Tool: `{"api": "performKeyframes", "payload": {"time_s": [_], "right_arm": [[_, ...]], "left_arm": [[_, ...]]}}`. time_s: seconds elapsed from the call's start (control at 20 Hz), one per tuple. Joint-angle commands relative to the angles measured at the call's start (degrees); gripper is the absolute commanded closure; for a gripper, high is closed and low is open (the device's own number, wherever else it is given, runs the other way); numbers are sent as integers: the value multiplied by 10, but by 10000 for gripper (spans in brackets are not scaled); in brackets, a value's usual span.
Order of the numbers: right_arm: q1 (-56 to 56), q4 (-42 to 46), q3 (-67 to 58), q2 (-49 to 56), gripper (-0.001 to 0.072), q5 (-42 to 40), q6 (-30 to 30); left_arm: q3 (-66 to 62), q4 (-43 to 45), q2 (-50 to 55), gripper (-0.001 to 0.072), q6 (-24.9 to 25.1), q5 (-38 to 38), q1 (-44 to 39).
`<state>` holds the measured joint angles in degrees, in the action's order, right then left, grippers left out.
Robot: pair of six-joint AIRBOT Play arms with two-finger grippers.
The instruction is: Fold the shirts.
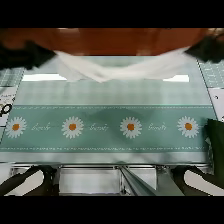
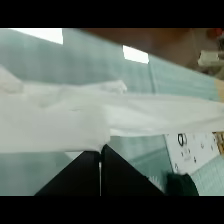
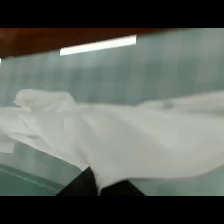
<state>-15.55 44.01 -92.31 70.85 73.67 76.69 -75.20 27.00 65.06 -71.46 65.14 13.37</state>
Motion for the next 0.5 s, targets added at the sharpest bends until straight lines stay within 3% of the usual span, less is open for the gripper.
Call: {"api": "performKeyframes", "payload": {"time_s": [0.0, 0.1, 0.35, 0.45], "right_arm": [[1, 33, -201, -35, 692, 22, 39], [1, 51, -276, -62, 692, 21, 48], [1, 176, -287, -185, 691, 27, 86], [1, 206, -284, -237, 691, 54, 100]], "left_arm": [[-137, 0, -78, 686, -24, -2, 71], [-199, 0, -115, 687, -28, -8, 114], [-249, 7, -224, 687, -34, -15, 285], [-249, 68, -268, 687, -69, -14, 300]]}}
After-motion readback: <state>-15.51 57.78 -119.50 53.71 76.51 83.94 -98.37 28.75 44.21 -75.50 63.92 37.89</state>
